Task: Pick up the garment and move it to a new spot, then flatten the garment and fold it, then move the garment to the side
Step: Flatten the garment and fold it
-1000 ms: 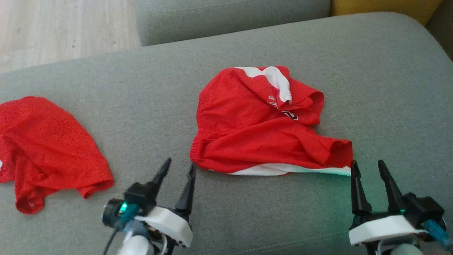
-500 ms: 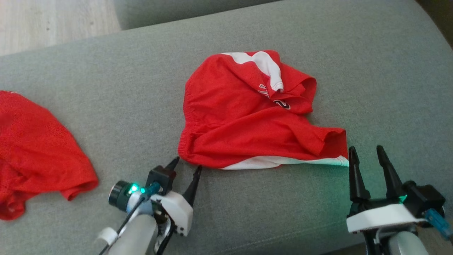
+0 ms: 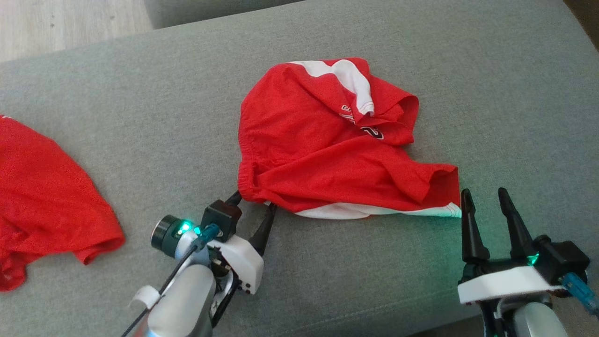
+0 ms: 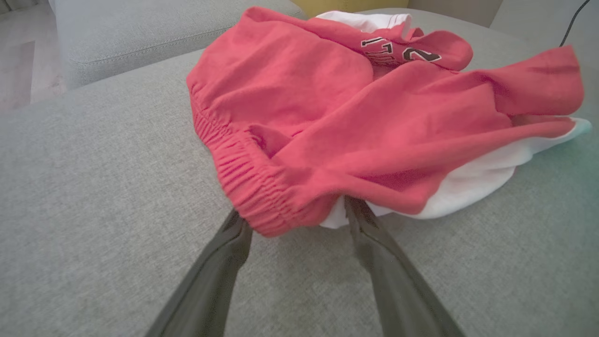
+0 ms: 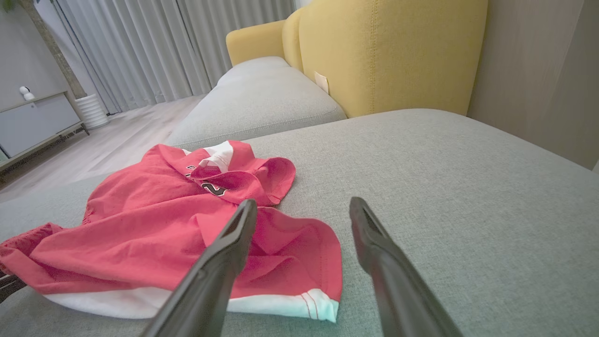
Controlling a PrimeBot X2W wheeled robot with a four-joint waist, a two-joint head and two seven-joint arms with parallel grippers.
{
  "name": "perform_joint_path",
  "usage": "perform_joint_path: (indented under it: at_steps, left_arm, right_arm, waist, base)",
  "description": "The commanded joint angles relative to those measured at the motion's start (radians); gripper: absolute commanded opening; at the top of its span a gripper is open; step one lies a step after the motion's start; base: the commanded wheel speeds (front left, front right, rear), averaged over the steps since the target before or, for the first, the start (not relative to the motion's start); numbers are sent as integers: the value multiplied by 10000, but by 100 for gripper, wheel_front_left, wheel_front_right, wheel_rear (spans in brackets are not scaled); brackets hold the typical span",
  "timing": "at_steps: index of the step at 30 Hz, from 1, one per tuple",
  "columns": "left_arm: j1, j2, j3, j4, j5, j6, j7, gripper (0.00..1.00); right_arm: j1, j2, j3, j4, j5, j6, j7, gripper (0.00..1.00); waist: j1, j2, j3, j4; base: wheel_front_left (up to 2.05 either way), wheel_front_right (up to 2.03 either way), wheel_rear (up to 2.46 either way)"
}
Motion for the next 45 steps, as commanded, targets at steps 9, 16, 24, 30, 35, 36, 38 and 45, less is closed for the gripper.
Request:
perform_joint_path:
  at_steps: [9, 16, 24, 30, 35, 36, 38, 45]
  left_arm:
    - [-362, 33, 250, -125, -202, -187, -124, 47]
    - [-437, 28, 152, -186, -240, -296, -124, 0]
    - [-198, 56, 154, -590, -154, -271, -124, 0]
    - [-43, 95, 90, -761, -52, -266, -124, 0]
    - [7, 92, 48, -812, -32, -274, -124, 0]
    - [11, 91, 43, -824, -30, -274, -124, 0]
    - [18, 90, 30, -846, -20, -271, -124, 0]
    - [50, 86, -2, -854, -6, -270, -124, 0]
  right_arm:
    - [-466, -61, 243, -64, -1, -7, -107, 100]
    - [-503, -61, 9, 496, -214, -7, 17, 100]
    - [-662, -60, -166, 1477, -764, -7, 290, 100]
    - [-1033, -60, -76, 2339, -814, -7, 423, 100]
    - [-1278, -60, 45, 2887, -790, -7, 627, 100]
    - [-1325, -60, 67, 3012, -771, -7, 689, 100]
    - [-1404, -60, 115, 3221, -767, -7, 756, 100]
    - [-1578, -60, 193, 3724, -599, -7, 821, 100]
  waist:
    - [0, 0, 49, 14]
    - [0, 0, 35, 95]
    - [0, 0, -148, 403]
    - [0, 0, -226, 512]
    - [0, 0, -247, 571]
    - [0, 0, -245, 584]
    - [0, 0, -244, 603]
    - [0, 0, -250, 641]
  base:
    - [0, 0, 0]
    - [0, 0, 0]
    - [0, 0, 0]
    - [0, 0, 0]
    - [0, 0, 0]
    - [0, 0, 0]
    - [0, 0, 0]
    - [0, 0, 0]
